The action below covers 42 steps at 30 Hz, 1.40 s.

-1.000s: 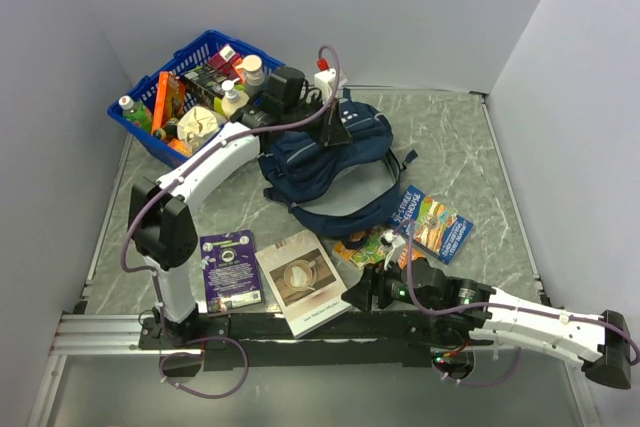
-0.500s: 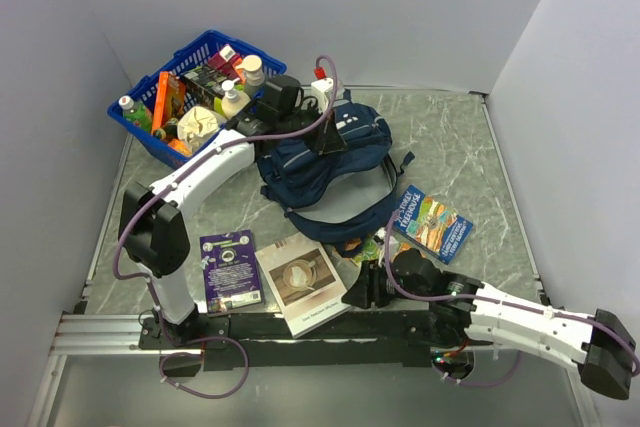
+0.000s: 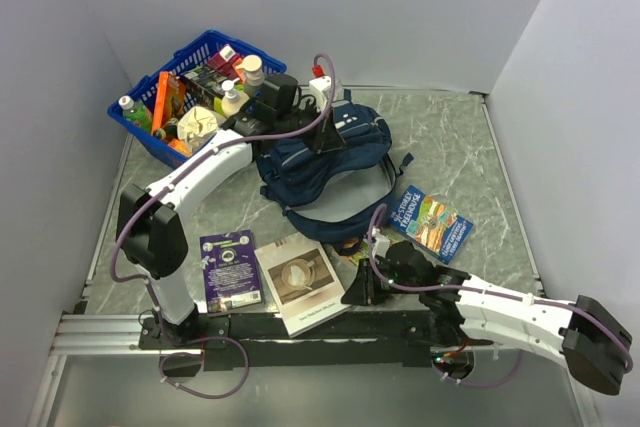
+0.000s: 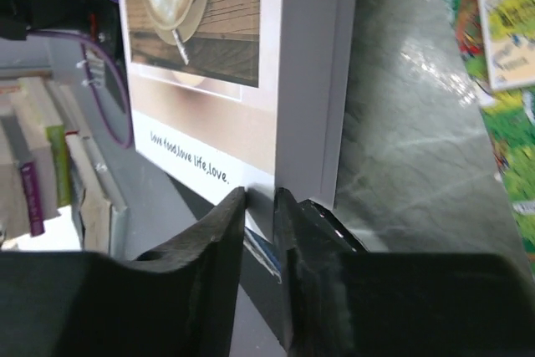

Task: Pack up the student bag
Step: Pick up the book from the center of the board.

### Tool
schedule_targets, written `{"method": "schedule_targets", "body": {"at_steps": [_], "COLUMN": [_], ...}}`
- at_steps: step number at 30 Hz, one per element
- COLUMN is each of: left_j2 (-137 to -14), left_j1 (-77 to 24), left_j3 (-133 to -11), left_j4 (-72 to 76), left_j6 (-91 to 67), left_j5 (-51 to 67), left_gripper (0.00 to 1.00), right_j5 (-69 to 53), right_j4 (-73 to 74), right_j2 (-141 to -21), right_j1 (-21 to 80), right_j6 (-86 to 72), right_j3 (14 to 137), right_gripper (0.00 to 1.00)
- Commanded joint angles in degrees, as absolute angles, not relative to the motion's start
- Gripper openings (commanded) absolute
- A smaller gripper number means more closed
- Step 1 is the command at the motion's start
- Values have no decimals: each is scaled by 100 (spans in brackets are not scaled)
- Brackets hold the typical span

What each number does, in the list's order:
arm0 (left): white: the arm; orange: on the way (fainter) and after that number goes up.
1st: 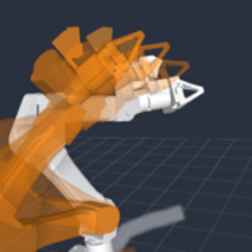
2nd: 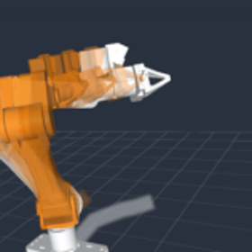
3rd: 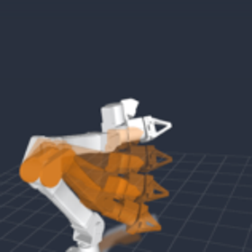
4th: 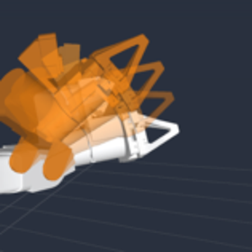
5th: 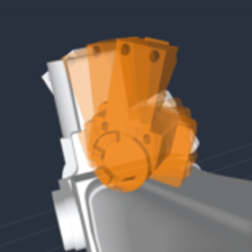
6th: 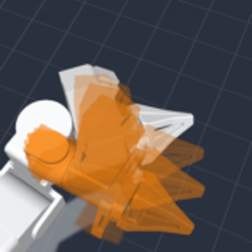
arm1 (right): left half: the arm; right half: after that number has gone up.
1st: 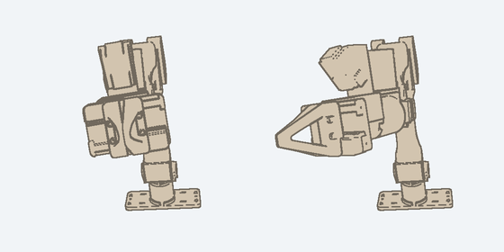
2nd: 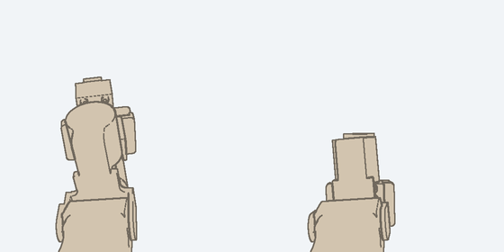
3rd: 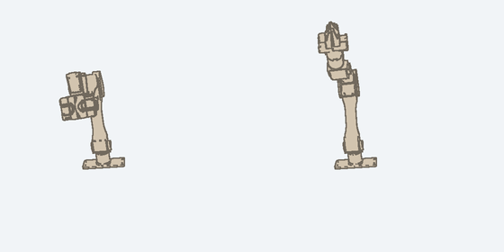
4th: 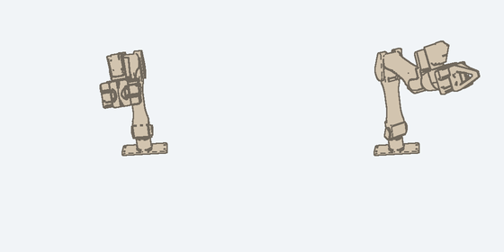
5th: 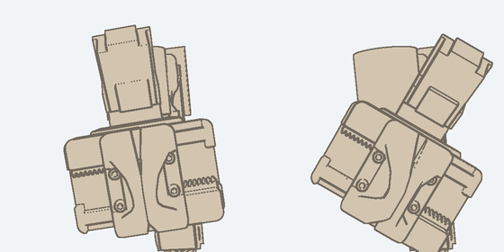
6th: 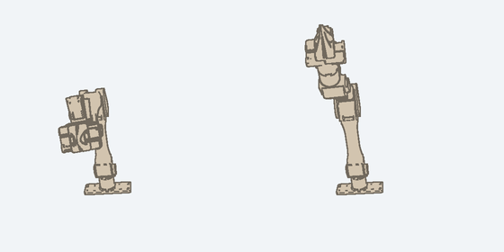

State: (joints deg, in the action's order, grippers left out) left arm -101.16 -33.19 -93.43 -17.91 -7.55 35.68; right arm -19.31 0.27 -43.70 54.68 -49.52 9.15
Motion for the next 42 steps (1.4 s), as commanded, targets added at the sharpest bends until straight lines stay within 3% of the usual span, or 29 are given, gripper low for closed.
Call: {"method": "schedule_targets", "body": {"at_steps": [1, 4, 11, 20, 34, 42], "left_j2": [-9712, -9686, -9712, -10283, -10696, -10547], "left_j1": [-3155, -3155, -3085, -2804, -2751, -2760], "left_j3": [-9492, -9501, -9448, -9765, -10160, -9686], "left_j4": [-1344, -1371, -1223, -1108, -879, -730], "left_j6": [-615, -580, -483, -475, -457, -300], "left_j5": [3393, 3366, 3252, 3129, 2892, 2892], "left_gripper": [1, 1, 1, 1, 1, 1], "right_j5": [-2504, -2654, -2962, -3743, -4192, -3394], "right_j4": [-729, -730, -45, 622, 1388, 2398], "right_j2": [-4693, -4624, -3675, -3094, -3287, -3444], "right_j1": [5178, 5002, 4386, 4386, 4394, 4368], "right_j6": [-4834, -4790, -4465, -4193, -3656, -2866], "right_j3": [1046, 1125, 1826, 2696, 3753, 4727], "right_gripper": [19, 0, 0, 0, 0, 0]}}
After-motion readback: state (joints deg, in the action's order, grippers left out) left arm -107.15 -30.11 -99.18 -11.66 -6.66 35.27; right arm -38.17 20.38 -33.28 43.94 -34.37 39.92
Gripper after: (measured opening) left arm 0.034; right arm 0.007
